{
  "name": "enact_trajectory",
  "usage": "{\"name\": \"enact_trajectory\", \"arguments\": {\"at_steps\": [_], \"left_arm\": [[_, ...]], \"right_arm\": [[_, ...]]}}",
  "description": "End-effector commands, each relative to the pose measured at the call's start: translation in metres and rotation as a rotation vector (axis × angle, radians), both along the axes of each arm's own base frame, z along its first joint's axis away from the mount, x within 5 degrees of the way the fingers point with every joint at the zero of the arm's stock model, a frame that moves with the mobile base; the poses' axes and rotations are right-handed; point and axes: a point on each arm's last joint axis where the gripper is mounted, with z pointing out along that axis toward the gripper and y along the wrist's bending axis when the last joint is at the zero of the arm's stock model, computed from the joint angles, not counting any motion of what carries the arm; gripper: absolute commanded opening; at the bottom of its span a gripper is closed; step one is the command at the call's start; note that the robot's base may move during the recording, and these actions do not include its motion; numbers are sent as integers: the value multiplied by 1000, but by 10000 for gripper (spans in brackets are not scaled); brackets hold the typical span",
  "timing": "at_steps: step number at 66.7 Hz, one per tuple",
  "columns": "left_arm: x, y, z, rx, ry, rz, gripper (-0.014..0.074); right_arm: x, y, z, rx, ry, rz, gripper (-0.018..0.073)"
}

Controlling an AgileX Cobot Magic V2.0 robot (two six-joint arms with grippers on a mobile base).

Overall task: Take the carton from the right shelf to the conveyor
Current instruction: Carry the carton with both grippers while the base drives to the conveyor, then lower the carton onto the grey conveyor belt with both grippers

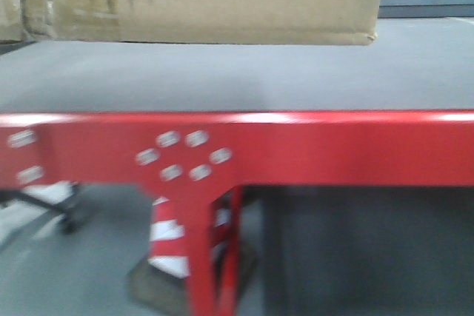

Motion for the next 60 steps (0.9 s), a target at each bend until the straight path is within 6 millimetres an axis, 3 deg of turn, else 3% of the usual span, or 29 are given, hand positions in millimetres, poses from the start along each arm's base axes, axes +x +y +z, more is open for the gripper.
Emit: {"name": "enact_trajectory", "arguments": {"at_steps": [1, 60], "left_arm": [[-2, 16, 9, 141, -59, 82, -16], [-2, 16, 9, 141, -63, 81, -16]], "right_arm": [[-7, -9, 8, -28, -52, 9, -70], [-7, -9, 8, -28, -52, 9, -70]]}}
